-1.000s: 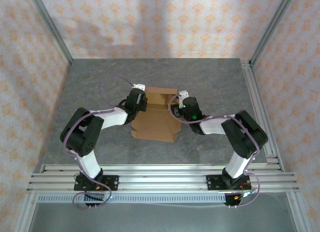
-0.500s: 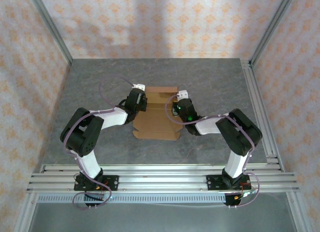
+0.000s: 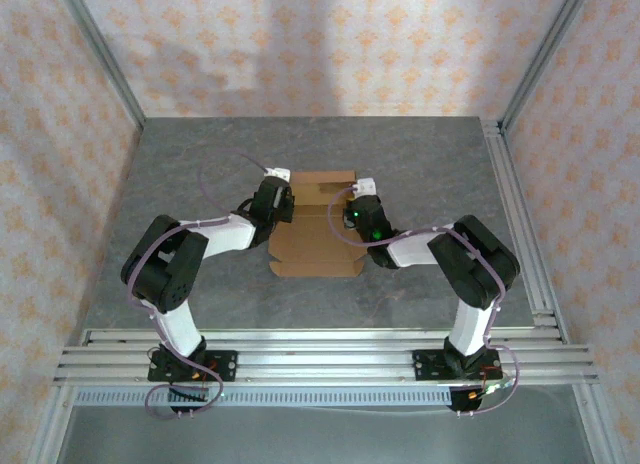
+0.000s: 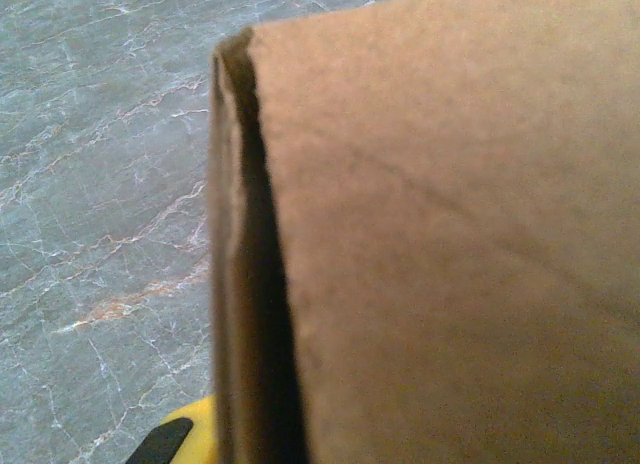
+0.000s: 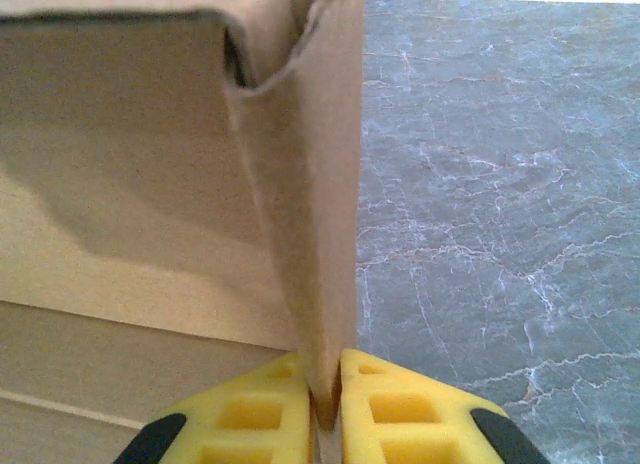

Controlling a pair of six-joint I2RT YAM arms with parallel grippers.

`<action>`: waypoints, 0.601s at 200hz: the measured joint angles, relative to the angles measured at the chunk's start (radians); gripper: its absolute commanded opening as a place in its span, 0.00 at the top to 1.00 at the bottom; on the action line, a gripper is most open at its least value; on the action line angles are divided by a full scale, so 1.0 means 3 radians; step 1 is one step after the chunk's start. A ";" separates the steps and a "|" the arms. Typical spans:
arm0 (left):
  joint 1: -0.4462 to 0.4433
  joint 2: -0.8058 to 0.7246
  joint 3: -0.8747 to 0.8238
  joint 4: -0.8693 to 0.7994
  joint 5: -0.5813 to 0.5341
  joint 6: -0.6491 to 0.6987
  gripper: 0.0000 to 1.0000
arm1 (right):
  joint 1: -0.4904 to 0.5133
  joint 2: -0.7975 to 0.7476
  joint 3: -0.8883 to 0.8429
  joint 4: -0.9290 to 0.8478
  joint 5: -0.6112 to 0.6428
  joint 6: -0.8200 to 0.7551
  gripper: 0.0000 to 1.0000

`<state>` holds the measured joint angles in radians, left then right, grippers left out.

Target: Fold the paper box

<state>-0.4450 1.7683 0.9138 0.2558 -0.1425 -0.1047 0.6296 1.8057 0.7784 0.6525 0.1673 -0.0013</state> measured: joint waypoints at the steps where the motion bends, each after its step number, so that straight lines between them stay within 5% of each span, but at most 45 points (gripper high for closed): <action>1: 0.0000 0.0000 0.0000 -0.0001 0.0000 0.0000 1.00 | 0.0000 0.0004 0.0005 0.0000 0.0005 -0.0001 0.84; 67: 0.0000 0.0000 0.0000 -0.0001 -0.0001 0.0000 1.00 | 0.0032 0.0123 0.0144 0.0022 0.0169 -0.0017 0.75; 120: 0.0000 0.0000 0.0003 -0.0003 0.0001 0.0001 1.00 | 0.0038 0.0183 0.0340 -0.0053 0.0294 -0.0053 0.79</action>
<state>-0.4450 1.7683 0.9146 0.2550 -0.1421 -0.1043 0.6411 1.8606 0.8803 0.6365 0.2554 -0.0174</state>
